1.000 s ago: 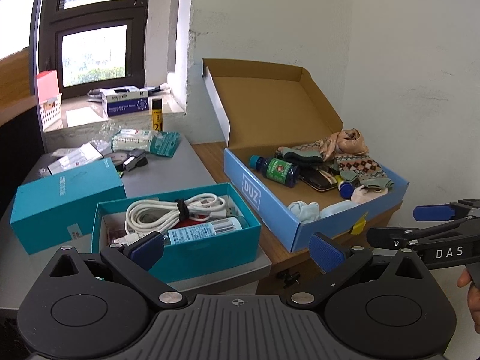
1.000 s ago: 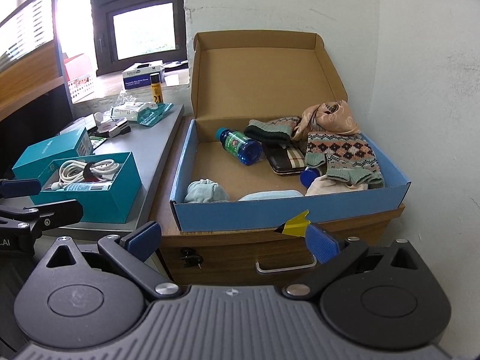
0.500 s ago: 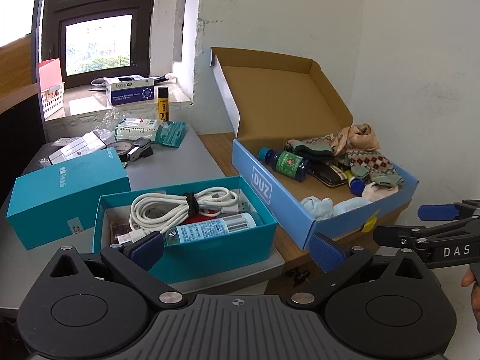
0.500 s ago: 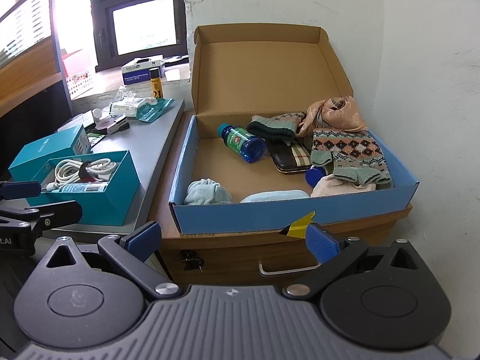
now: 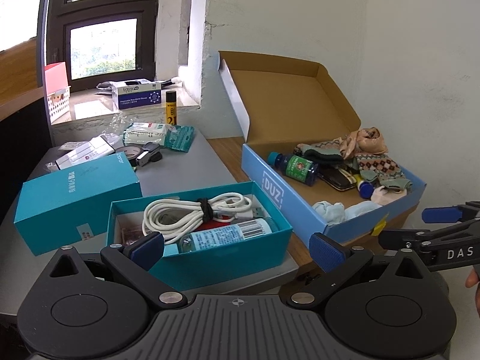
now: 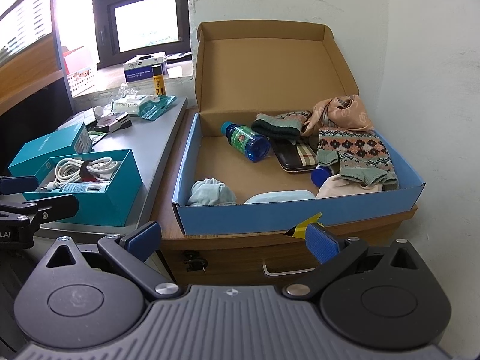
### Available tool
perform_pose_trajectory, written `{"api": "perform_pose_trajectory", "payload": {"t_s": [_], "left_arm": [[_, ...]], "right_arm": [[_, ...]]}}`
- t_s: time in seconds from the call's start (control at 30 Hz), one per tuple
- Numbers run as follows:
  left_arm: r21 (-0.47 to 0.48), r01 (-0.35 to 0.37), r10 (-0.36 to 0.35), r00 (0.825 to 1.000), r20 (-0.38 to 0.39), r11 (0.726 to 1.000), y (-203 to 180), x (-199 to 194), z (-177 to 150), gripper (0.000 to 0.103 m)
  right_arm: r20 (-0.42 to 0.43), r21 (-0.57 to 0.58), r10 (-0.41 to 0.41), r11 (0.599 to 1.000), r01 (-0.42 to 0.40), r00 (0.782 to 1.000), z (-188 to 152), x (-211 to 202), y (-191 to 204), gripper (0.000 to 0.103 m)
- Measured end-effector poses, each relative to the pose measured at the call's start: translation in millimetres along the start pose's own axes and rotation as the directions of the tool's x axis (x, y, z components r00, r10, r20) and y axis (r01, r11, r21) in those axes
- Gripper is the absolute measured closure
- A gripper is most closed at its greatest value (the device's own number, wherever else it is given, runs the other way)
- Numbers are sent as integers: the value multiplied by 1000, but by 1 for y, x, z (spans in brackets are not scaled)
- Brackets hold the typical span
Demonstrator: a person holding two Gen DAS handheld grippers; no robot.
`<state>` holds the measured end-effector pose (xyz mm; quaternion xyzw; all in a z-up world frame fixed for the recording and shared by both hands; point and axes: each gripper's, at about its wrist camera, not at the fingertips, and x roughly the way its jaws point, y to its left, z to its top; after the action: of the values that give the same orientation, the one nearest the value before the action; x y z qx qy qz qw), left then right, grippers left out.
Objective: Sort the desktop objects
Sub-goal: 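Move both grippers toward the open teal box on the desk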
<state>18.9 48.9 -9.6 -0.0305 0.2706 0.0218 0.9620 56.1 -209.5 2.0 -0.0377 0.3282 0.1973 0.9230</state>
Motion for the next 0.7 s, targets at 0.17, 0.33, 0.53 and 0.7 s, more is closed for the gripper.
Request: {"api": "perform_pose_trajectory", "payload": {"t_s": [0.17,0.33,0.53,0.7], "left_arm": [[6,2,-2,1000,9,1000,2,-1,1,0],[1,-3,3,1000,8,1000,4,-1,1,0],[4,-6,6,1000,16,1000,4,-4,2,0],[13,-12,12,1000,25,1000,4,-7,3,0]], "right_arm": [[-6,-4,4,1000,-4,1000,3,3,0,0],[-5,-5,6,1000,-6,1000,3,2,0,0],[-3,-10,8,1000,-8,1000,4,1,0,0],[-3,-15,12,1000,-12,1000,6,1,0,0]]}}
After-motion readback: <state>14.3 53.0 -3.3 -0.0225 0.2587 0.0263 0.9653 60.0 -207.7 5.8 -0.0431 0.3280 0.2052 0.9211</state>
